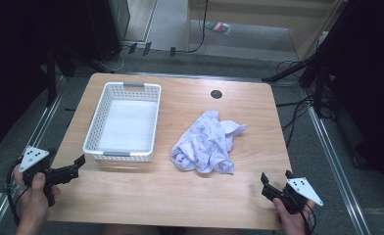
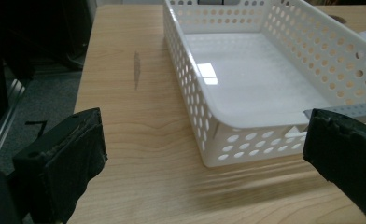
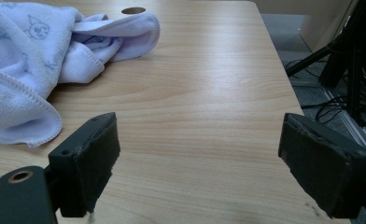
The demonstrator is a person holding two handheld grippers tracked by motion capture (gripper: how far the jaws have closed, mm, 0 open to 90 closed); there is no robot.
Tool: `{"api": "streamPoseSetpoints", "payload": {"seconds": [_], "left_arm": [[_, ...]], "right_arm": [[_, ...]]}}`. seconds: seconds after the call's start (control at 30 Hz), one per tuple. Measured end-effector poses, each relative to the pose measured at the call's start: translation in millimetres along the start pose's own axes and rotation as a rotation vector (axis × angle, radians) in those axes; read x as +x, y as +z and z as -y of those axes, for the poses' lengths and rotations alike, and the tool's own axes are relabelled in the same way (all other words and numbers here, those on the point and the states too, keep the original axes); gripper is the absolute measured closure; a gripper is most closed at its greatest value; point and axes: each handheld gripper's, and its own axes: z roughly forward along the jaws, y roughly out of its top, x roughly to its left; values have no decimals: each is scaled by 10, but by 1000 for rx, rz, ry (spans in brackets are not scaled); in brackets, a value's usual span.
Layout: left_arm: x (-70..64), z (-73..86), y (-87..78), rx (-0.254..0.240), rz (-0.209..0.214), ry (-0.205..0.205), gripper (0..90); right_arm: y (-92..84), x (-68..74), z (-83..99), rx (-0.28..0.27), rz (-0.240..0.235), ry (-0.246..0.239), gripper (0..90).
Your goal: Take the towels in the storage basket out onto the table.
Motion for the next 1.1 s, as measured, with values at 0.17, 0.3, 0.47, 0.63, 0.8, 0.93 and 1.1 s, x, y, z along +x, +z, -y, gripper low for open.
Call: {"api": "streamPoseSetpoints", "payload": {"seconds": [0.17,0.3,0.47,0.63,0.8,0.93,1.1], "left_arm": [[100,140,3,-17,-29,-22,0],[176,275,35,-23,-27,-51,0],[269,404,118,-35,-31,-56,0],[304,520,199,-31,-40,-85,1],[306,530,179,-25,-16,-65,1],[314,532,176,-17,-2,-68,1],[322,534,179,-11,6,-78,2]], "right_arm": [[1,2,0,1,2,-1,127],[2,2,-1,2,2,0,127],[2,0,-1,2,2,0,127],[0,0,0,-1,0,1,127],[-2,-2,0,-2,-3,5,127],[-3,-1,1,-3,-3,6,127],[-3,3,1,-2,-2,-3,127]]}}
